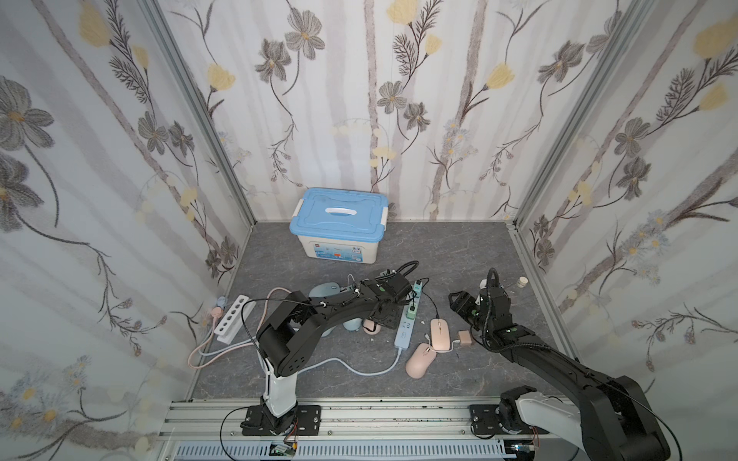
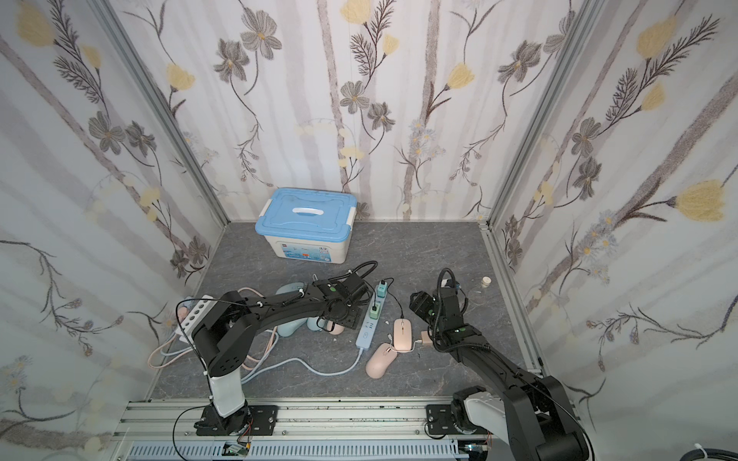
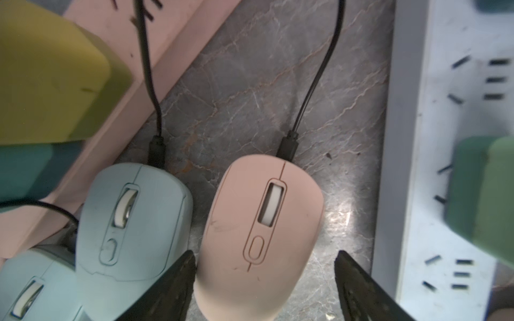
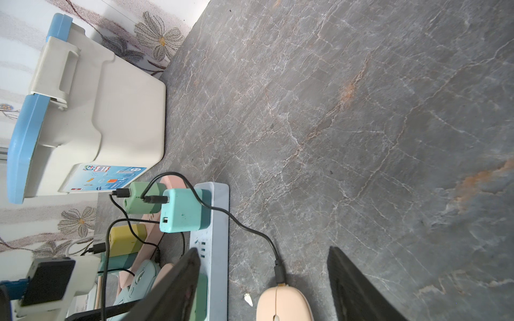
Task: Unplug the wireless mouse
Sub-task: Pick up the mouse from the center of the board.
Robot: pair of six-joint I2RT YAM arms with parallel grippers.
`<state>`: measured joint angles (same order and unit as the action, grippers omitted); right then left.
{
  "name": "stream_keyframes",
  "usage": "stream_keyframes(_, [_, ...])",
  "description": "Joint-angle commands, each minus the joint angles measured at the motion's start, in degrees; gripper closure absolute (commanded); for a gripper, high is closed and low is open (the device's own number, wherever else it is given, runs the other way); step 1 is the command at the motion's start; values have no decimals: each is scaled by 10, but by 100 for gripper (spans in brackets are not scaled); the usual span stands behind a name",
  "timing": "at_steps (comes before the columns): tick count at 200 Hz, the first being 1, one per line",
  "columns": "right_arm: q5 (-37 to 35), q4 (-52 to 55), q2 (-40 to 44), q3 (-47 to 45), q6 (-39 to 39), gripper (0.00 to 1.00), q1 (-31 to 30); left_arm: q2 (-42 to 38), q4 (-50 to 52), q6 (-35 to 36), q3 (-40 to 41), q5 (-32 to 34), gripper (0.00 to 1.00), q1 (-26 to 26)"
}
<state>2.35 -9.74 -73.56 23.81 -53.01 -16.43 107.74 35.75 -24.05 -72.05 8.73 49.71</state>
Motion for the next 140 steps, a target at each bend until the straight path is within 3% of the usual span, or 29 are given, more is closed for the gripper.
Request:
stream_keyframes(1, [-8, -20, 0, -2, 0, 27, 0, 2, -8, -7, 11, -11, 20, 0])
stream_keyframes(116, [-6, -25, 6, -9, -3, 27, 0, 34, -6, -8, 0, 13, 29, 12])
stream_keyframes(140, [-5, -23, 10, -9, -2, 27, 0, 37, -8, -10, 10, 14, 38, 13])
